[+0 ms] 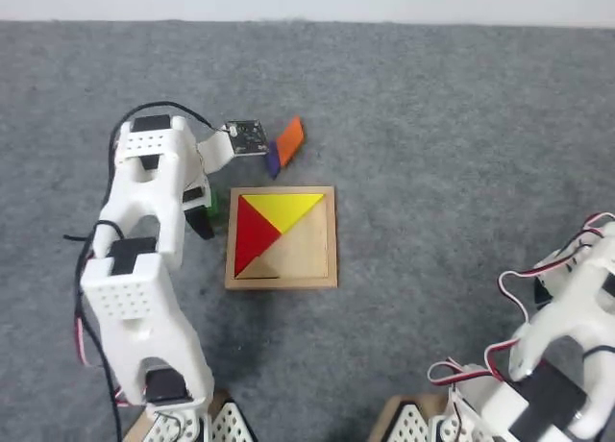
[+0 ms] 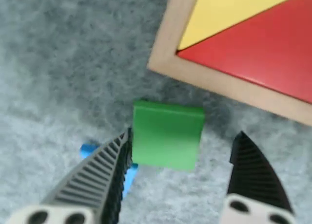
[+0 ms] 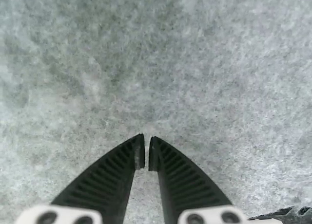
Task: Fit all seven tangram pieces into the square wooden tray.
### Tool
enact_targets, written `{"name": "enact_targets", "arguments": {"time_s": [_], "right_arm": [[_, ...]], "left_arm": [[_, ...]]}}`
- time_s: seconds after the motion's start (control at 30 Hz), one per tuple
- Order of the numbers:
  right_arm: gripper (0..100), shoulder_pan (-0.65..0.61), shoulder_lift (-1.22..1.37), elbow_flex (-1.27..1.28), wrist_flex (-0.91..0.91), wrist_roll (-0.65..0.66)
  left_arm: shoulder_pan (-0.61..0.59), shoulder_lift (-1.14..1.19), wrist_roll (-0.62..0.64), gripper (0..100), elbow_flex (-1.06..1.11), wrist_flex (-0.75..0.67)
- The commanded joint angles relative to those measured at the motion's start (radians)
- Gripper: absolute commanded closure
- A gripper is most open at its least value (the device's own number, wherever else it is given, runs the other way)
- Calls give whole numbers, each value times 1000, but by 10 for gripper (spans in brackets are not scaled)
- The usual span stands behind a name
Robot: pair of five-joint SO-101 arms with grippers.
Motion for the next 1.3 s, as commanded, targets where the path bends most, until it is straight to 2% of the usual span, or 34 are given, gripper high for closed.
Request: {"name": "enact_targets", "arguments": {"time_s": [0.0, 0.2, 0.33, 0.5, 0.77, 1.27], "right_arm": [[968, -19, -48, -46, -15, 12], [968, -19, -48, -46, -15, 12], [968, -19, -48, -46, -15, 12], [968, -19, -48, -46, -15, 12], [968, -19, -48, -46, -15, 12], [968, -19, -48, -46, -15, 12]], "left_arm": [[14, 23, -81, 686, -108, 106], [11, 175, -91, 693, -334, 295], [15, 276, -92, 736, -499, 428], [8, 339, -110, 739, -595, 482], [-20, 255, -106, 739, -538, 483], [-28, -189, -98, 797, -134, 477]]}}
